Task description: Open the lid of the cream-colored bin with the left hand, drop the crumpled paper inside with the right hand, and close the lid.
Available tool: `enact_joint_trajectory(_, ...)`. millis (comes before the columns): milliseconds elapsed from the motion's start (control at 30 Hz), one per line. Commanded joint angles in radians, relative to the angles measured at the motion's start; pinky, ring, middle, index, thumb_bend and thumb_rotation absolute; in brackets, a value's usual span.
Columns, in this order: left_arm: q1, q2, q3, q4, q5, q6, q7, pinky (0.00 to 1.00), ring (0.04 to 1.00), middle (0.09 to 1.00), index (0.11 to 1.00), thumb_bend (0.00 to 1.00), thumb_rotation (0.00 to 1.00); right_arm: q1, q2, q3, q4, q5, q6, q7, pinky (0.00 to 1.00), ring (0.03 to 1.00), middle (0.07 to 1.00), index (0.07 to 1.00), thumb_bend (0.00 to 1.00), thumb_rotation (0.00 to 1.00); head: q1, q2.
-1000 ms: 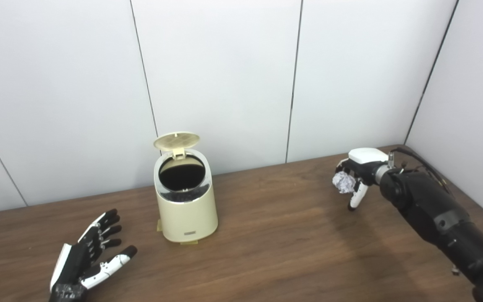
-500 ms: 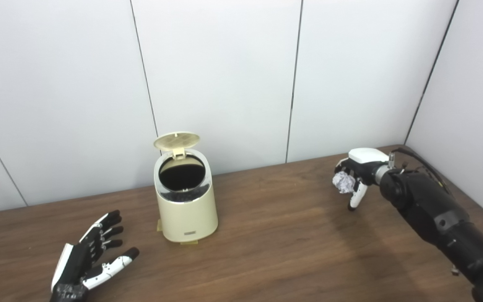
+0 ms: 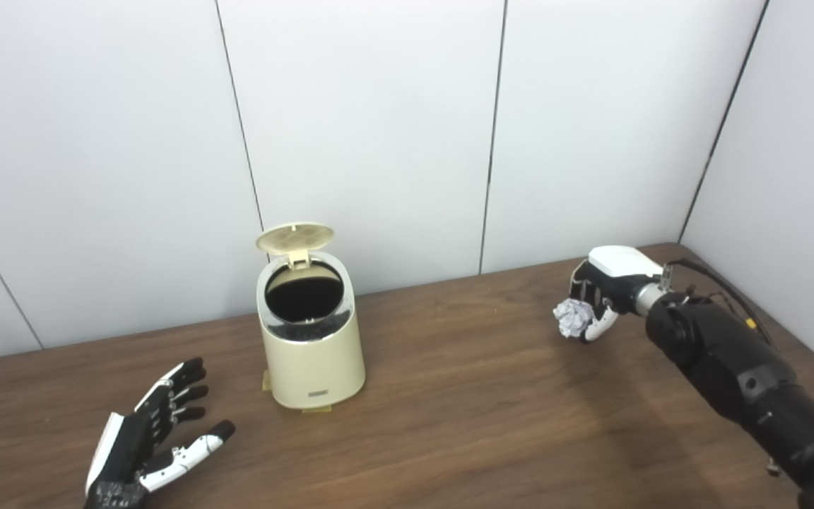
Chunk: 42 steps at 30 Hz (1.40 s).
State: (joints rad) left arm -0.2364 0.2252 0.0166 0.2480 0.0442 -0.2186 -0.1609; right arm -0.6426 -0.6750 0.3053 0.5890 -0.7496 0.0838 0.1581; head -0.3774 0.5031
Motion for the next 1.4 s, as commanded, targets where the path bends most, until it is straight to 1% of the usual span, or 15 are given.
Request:
enact_joint_trajectory(0, -0.017, 0.004, -0.001, -0.019, 0.0, -0.013, 0.01, 0.75, 0.827, 0.882, 0.903, 0.73, 0.24, -0.047, -0.031, -0.019, -0.016, 0.005, -0.018, -0.038, 0.44, 0.406, 0.48, 0.499, 0.52, 0.0, 0.001, 0.0)
enact_joint_trajectory(300, -0.017, 0.002, -0.001, -0.022, -0.007, -0.009, 0.006, 0.74, 0.825, 0.881, 0.905, 0.73, 0.23, -0.038, -0.036, -0.03, -0.05, 0.019, -0.038, -0.049, 0.44, 0.408, 0.489, 0.498, 0.52, 0.0, 0.009, 0.0)
enact_joint_trajectory(400, -0.017, 0.0, -0.001, -0.022, -0.009, -0.007, 0.004, 0.72, 0.823, 0.88, 0.907, 0.72, 0.22, -0.036, -0.035, -0.045, -0.094, 0.035, -0.041, -0.049, 0.45, 0.412, 0.495, 0.499, 0.52, 0.0, 0.016, 0.0)
enact_joint_trajectory(467, -0.02, 0.0, -0.003, -0.015, -0.005, -0.011, 0.005, 0.73, 0.826, 0.882, 0.911, 0.72, 0.23, -0.035, -0.032, -0.055, -0.149, 0.035, -0.034, -0.047, 0.46, 0.418, 0.494, 0.496, 0.52, 0.0, 0.021, 0.001)
enact_joint_trajectory(533, -0.021, -0.001, -0.006, -0.012, 0.0, -0.011, 0.007, 0.74, 0.832, 0.884, 0.915, 0.73, 0.24, -0.037, -0.025, -0.068, -0.201, 0.042, -0.023, -0.034, 0.43, 0.405, 0.488, 0.516, 0.52, 0.0, 0.03, -0.001)
enact_joint_trajectory(567, -0.021, -0.001, -0.007, -0.013, 0.004, -0.01, 0.009, 0.75, 0.833, 0.884, 0.915, 0.74, 0.25, -0.04, -0.022, -0.075, -0.222, 0.049, -0.015, -0.022, 0.43, 0.407, 0.485, 0.513, 0.52, 0.0, 0.03, -0.001)
enact_joint_trajectory(600, -0.02, -0.002, -0.008, -0.013, 0.007, -0.009, 0.011, 0.75, 0.831, 0.884, 0.915, 0.74, 0.25, -0.042, -0.016, -0.085, -0.242, 0.062, -0.011, -0.015, 0.47, 0.422, 0.483, 0.506, 0.52, 0.0, 0.033, -0.004)
enact_joint_trajectory(733, -0.017, -0.009, -0.014, -0.018, 0.01, 0.0, 0.013, 0.75, 0.83, 0.886, 0.913, 0.74, 0.26, -0.047, 0.008, -0.112, -0.305, 0.092, -0.001, -0.004, 0.43, 0.413, 0.493, 0.516, 0.52, 0.0, 0.055, -0.006)
enact_joint_trajectory(900, -0.012, -0.016, -0.017, -0.029, 0.007, 0.01, 0.013, 0.75, 0.831, 0.878, 0.907, 0.75, 0.25, -0.048, 0.025, -0.116, -0.384, 0.075, 0.011, 0.007, 0.67, 0.489, 0.472, 0.491, 0.52, 0.0, 0.089, -0.009)
enact_joint_trajectory(967, -0.009, -0.019, -0.018, -0.032, 0.006, 0.015, 0.013, 0.75, 0.831, 0.875, 0.906, 0.75, 0.25, -0.047, 0.039, -0.12, -0.42, 0.075, 0.021, 0.011, 0.69, 0.491, 0.466, 0.497, 0.52, 0.0, 0.106, -0.01)
enact_joint_trajectory(1000, -0.009, -0.021, -0.018, -0.033, 0.006, 0.017, 0.014, 0.75, 0.832, 0.874, 0.906, 0.76, 0.26, -0.047, 0.045, -0.122, -0.438, 0.075, 0.03, 0.017, 0.54, 0.441, 0.477, 0.522, 0.52, 0.0, 0.114, -0.01)
enact_joint_trajectory(1033, -0.009, -0.023, -0.018, -0.033, 0.008, 0.02, 0.015, 0.75, 0.834, 0.875, 0.907, 0.77, 0.27, -0.046, 0.052, -0.124, -0.456, 0.075, 0.039, 0.022, 0.45, 0.412, 0.485, 0.537, 0.51, 0.0, 0.119, -0.01)
enact_joint_trajectory(1100, -0.009, -0.028, -0.021, -0.034, 0.013, 0.024, 0.019, 0.76, 0.834, 0.875, 0.907, 0.78, 0.28, -0.05, 0.072, -0.128, -0.493, 0.073, 0.058, 0.028, 0.37, 0.385, 0.493, 0.552, 0.51, 0.0, 0.137, -0.01)
enact_joint_trajectory(1167, -0.01, -0.032, -0.024, -0.035, 0.018, 0.031, 0.023, 0.76, 0.839, 0.878, 0.909, 0.79, 0.29, -0.055, 0.094, -0.132, -0.526, 0.07, 0.082, 0.037, 0.34, 0.374, 0.492, 0.561, 0.51, 0.0, 0.15, -0.011)
enact_joint_trajectory(1367, -0.013, -0.047, -0.036, -0.035, 0.04, 0.034, 0.036, 0.72, 0.827, 0.875, 0.906, 0.8, 0.3, -0.082, 0.177, -0.132, -0.634, 0.069, 0.179, 0.079, 0.33, 0.369, 0.491, 0.558, 0.51, 0.0, 0.205, -0.019)
